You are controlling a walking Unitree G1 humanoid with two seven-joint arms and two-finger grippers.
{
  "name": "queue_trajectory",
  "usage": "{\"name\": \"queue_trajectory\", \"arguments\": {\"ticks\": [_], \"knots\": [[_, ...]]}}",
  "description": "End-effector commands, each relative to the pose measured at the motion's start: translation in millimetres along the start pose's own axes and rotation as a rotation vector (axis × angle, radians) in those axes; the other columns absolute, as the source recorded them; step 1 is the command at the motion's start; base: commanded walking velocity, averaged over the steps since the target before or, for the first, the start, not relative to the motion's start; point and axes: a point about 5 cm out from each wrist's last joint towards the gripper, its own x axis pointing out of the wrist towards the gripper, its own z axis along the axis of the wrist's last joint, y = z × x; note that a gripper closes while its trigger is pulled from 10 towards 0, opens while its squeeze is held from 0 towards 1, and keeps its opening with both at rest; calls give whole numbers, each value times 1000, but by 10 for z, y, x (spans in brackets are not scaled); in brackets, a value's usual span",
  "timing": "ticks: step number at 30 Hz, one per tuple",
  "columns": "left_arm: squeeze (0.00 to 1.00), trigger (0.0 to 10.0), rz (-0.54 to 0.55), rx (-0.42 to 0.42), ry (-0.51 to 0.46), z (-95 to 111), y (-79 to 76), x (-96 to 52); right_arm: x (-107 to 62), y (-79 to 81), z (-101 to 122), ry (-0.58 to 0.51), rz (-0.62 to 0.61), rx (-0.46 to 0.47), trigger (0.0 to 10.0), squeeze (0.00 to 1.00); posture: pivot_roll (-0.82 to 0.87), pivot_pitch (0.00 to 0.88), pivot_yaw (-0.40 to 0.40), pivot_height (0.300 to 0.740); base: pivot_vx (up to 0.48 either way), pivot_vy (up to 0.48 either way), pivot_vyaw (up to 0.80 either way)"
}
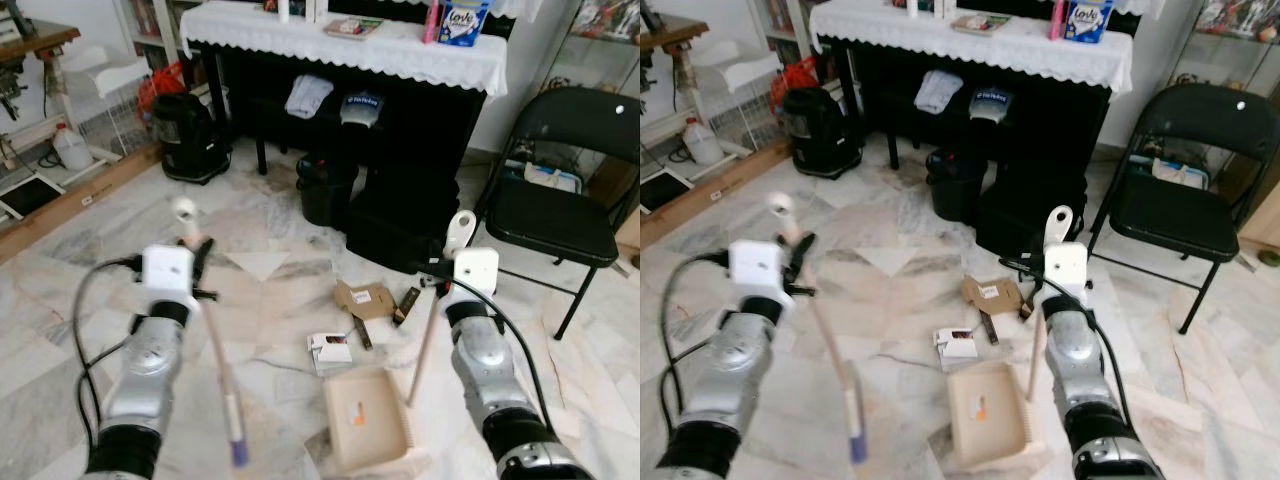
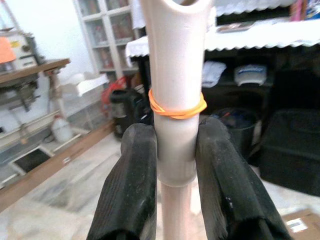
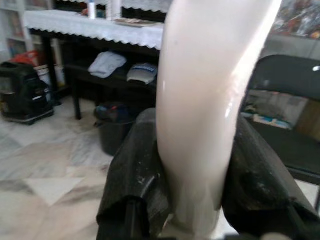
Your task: Sweep floor
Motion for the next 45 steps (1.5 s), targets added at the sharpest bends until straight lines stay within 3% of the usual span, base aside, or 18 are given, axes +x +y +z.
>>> {"name": "queue_trajectory", "arguments": {"ticks": [1,10,15,19,22,30,35,39,42,45], "knots": [[0,10000,5,-15,5,-17,5,3,108,16,117,-15,-22,45,10000,0,35,0,-20,740,0,0,0],[0,10000,-20,-30,14,-42,-82,25,279,187,310,-43,2,95,10000,0,72,0,-31,740,0,0,0],[0,10000,14,-35,-1,-24,-21,21,369,286,420,-42,38,138,10000,0,90,0,-62,740,0,0,0],[0,10000,32,-35,21,-95,7,-39,362,309,363,-8,46,135,10000,0,89,0,-71,740,0,0,0],[0,10000,37,-27,49,-178,36,-79,321,238,222,65,13,97,10000,0,85,0,-72,740,0,0,0],[0,10000,43,-21,44,-168,76,-63,246,40,98,70,29,37,10000,0,65,0,-65,740,0,0,0],[0,10000,35,-19,27,-135,67,-90,115,-149,-49,68,93,-85,10000,0,75,0,-72,740,0,0,0],[0,10000,32,-15,29,-151,54,-101,75,-313,-117,100,22,-79,10000,0,83,0,-73,740,0,0,0],[0,10000,36,-16,30,-157,63,-101,71,-283,-140,114,-21,-24,10000,0,85,0,-73,740,0,0,0],[0,10000,33,-13,33,-153,68,-105,30,-89,-206,133,-7,44,10000,0,95,0,-61,740,0,0,0]]}}
